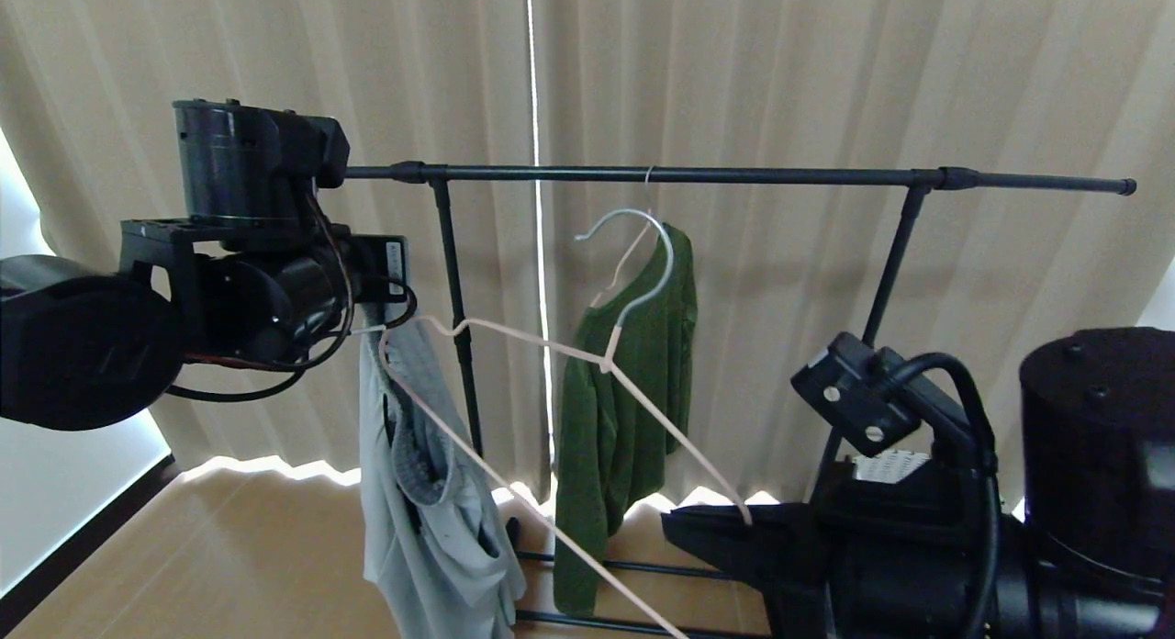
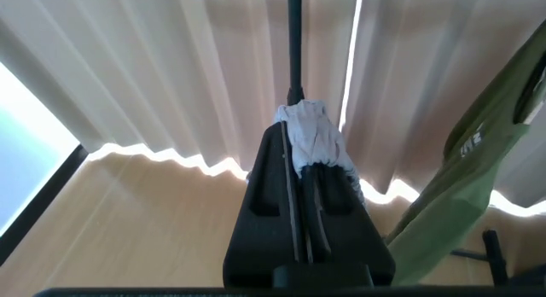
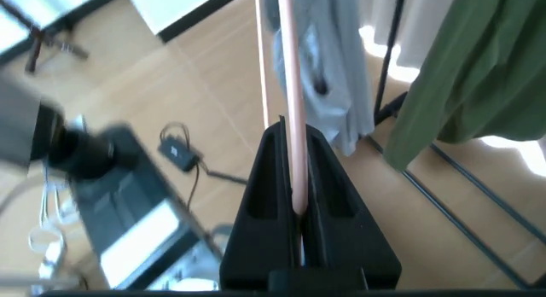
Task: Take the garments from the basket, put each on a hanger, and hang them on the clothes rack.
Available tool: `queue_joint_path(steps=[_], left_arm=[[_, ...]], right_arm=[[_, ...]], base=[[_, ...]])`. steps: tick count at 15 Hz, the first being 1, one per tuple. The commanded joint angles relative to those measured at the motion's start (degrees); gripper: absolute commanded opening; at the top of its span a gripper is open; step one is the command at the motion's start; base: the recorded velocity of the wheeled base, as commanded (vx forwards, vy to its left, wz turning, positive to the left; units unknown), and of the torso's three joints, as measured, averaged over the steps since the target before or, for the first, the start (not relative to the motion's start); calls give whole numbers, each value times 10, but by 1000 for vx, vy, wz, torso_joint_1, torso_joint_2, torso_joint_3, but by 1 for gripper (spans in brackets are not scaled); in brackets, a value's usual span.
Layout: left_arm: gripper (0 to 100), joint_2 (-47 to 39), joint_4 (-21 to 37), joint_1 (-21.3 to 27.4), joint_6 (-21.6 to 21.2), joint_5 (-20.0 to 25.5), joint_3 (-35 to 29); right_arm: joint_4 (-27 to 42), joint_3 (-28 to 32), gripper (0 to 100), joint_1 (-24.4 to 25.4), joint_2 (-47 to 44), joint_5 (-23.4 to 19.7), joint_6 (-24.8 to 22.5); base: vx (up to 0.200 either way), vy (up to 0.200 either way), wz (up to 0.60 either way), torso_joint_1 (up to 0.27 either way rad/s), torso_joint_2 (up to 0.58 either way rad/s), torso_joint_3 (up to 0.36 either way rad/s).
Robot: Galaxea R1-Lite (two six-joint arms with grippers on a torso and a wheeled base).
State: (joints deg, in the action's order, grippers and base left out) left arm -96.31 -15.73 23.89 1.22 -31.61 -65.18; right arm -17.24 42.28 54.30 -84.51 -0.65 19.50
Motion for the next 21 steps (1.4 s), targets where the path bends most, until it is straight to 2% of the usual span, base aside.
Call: queue_joint_path(steps=[1, 4, 9, 11, 14, 15, 17, 21], left_arm=[[0, 9, 1, 2, 0, 0, 1], [0, 11, 0, 2, 0, -1, 7], [0, 17, 1, 17, 0, -6, 16], [0, 24, 2, 22, -4, -37, 22], [0, 24, 2, 6, -17, -48, 19], [0, 24, 4, -3, -31, -49, 22], [0, 31, 32, -7, -49, -55, 21], [0, 38, 55, -7, -48, -66, 28]], right_arm=[[0, 43, 0, -14, -52, 4, 17], [0, 81, 0, -17, -91, 42, 41], [-9, 108, 0, -17, -119, 48, 58], [-17, 122, 0, -17, -146, 72, 64], [-6, 119, 0, -15, -149, 75, 64], [11, 122, 0, -15, -154, 97, 64], [18, 144, 0, -16, -173, 133, 64], [18, 192, 0, -19, -205, 151, 84]], base=[[0, 0, 0, 0, 0, 0], [0, 0, 0, 0, 0, 0], [0, 0, 0, 0, 0, 0], [0, 0, 0, 0, 0, 0], [0, 0, 0, 0, 0, 0], [0, 0, 0, 0, 0, 0], [0, 0, 0, 0, 0, 0], [0, 0, 0, 0, 0, 0]])
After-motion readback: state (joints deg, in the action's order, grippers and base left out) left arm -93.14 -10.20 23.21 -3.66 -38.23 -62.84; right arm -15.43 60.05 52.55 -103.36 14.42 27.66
